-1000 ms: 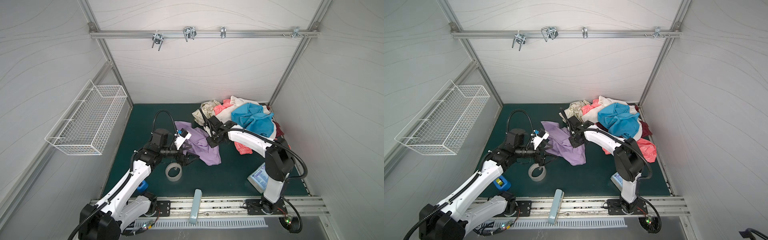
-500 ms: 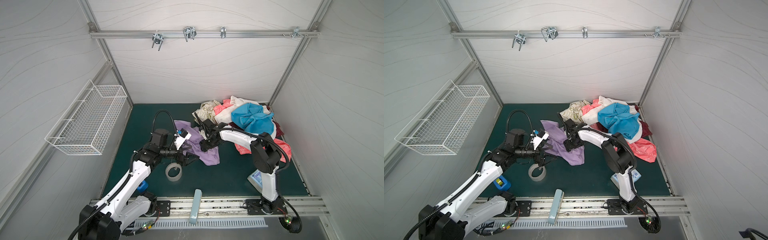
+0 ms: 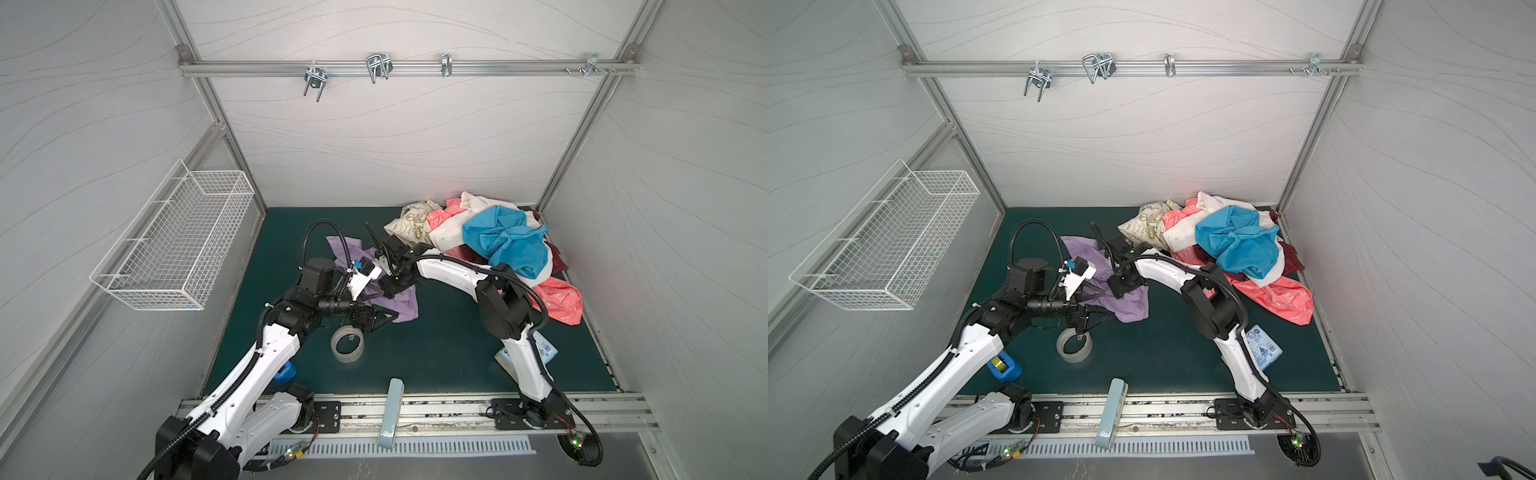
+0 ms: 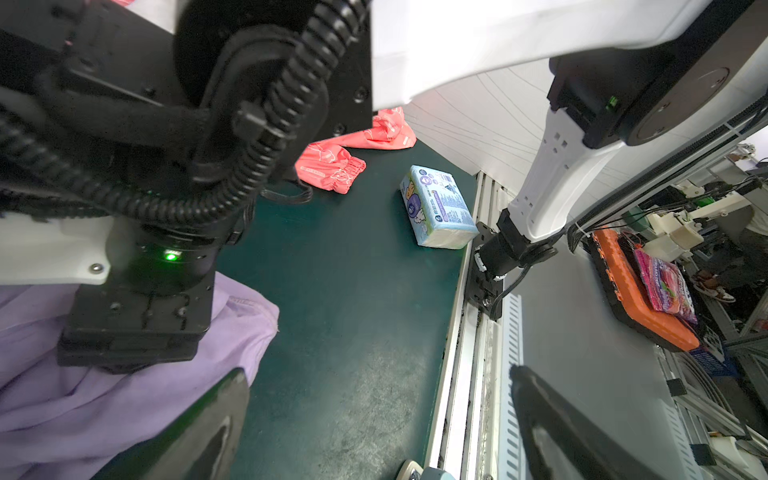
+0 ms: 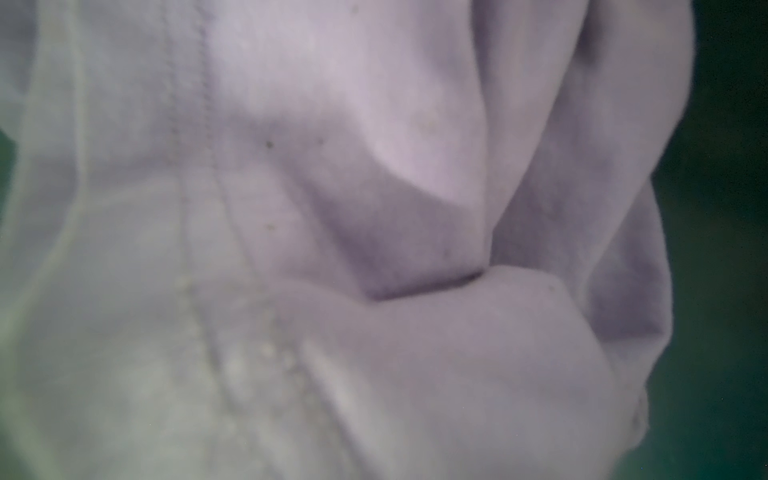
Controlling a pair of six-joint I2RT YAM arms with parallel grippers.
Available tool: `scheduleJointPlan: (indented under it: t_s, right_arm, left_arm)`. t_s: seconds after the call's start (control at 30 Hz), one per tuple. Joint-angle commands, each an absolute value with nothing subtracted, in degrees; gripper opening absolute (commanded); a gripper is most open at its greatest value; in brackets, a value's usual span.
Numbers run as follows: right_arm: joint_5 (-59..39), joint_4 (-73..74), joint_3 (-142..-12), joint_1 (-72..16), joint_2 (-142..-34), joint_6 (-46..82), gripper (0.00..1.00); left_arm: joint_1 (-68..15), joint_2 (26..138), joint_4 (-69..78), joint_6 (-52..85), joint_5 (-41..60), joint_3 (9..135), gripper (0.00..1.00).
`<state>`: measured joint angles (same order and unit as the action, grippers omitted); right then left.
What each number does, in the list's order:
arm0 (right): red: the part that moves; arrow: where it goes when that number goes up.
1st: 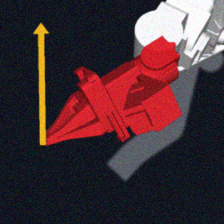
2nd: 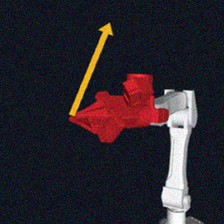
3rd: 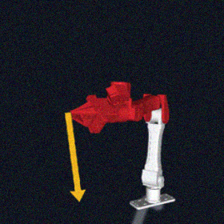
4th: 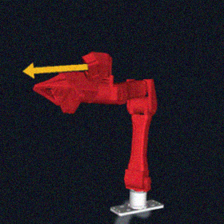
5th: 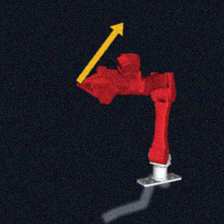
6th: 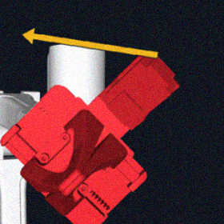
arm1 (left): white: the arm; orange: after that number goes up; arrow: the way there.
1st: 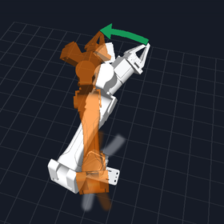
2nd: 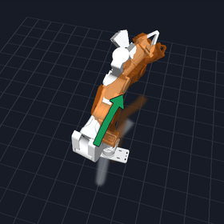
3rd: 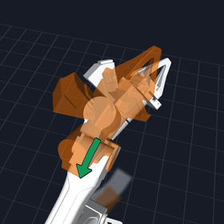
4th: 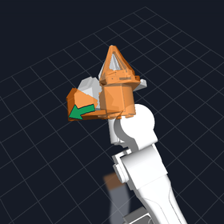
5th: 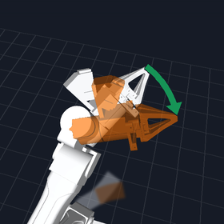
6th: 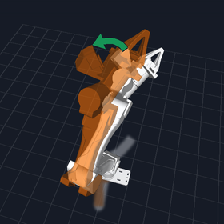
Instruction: Pick out a specific cloth from the pile
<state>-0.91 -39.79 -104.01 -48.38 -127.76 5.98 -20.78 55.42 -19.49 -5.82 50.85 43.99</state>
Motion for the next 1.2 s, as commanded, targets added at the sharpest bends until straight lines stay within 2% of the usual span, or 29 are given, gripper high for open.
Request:
scheduleJointPlan:
  t_s: [0.0,0.23,0.63,1.0,1.1,1.17]
  right_arm:
    - [-1.45,-39.67,-107.80,-48.79,-130.58,4.05,0.67]
    - [-6.17,-33.66,-112.69,-48.85,-133.41,5.90,0.67]
    - [-8.99,-33.23,-126.87,-49.33,-141.74,7.53,0.67]
    - [-17.28,-24.90,-131.44,-49.38,-146.22,15.34,0.66]
    - [-17.72,-24.52,-132.50,-49.33,-147.15,16.11,0.74]
    - [-19.21,-23.37,-132.76,-49.22,-147.56,16.87,0.74]
  left_arm:
    - [-21.01,54.94,-18.46,-7.00,51.50,44.65,0.99]
    - [-21.01,54.10,-17.90,-6.82,51.46,44.30,0.99]
    - [-20.97,53.79,-17.75,-6.80,51.45,44.21,0.99]
    - [-21.02,53.53,-17.73,-6.89,50.99,44.12,0.99]
    - [-21.05,53.36,-17.67,-6.71,50.97,44.17,0.99]
    - [-21.09,53.20,-17.64,-6.76,51.18,44.17,0.99]
